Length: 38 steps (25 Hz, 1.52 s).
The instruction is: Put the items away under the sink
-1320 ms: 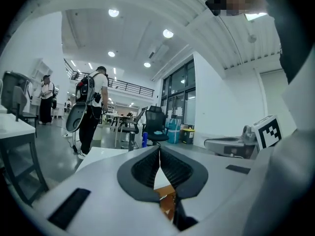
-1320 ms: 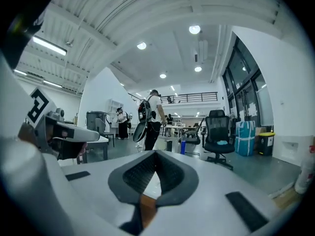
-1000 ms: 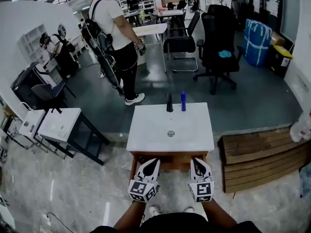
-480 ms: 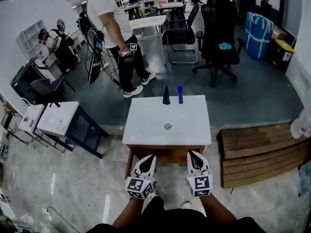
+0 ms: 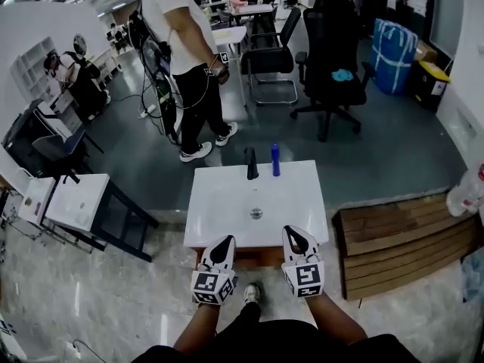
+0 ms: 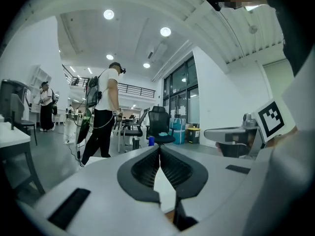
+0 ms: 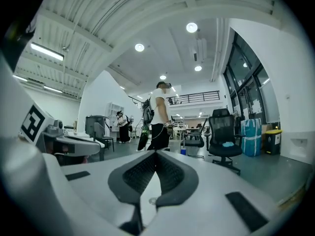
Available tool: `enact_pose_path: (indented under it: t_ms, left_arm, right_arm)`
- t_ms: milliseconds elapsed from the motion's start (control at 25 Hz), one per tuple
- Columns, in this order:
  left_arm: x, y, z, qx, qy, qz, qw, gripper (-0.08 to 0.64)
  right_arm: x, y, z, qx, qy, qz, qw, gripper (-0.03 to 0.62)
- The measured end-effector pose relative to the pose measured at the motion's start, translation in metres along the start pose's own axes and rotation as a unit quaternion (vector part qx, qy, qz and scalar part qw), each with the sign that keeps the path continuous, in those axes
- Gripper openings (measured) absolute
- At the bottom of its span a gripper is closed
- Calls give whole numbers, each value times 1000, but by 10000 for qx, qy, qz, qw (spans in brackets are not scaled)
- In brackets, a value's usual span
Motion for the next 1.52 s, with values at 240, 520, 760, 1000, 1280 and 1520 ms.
enact_pose_path:
  t_ms: [240,520,760,1000,1280,1520]
  left_arm:
    - [45,-56,17,-66,-140,-265,9995,21]
    - [97,-98,19,55,-53,-296,9995,21]
    - [130,-116,20,69,-36,-456,9989,21]
    - [144,-132,15,106,-60,-664,9977,21]
    - [164,-134,6,196,29,-746,9970,21]
    - [166,-135,-3,287,1,-727,9969,21]
  right_arm:
    - [-12,-73,7,38,159,-241,9996,20]
    - [-23,-141,-2,280,170,-444,9985,20]
    - [-32,-195,-11,411,220,-577,9972,21]
    - [-60,-233,-30,560,28,-1007,9933,59]
    - [-87,-291,-71,1406,-7,-1339,9810,265]
    - [-115,-327,-96,1734,-163,-1567,9722,283]
Point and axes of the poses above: the fingertips, and each gripper's own axes: y backward along the fingers, x to its left, z out of its top, the point moved 6 cm from there along y, backward along the fingers, and after that the axes turned 2 degrees about -z, right-handed, at the moved point
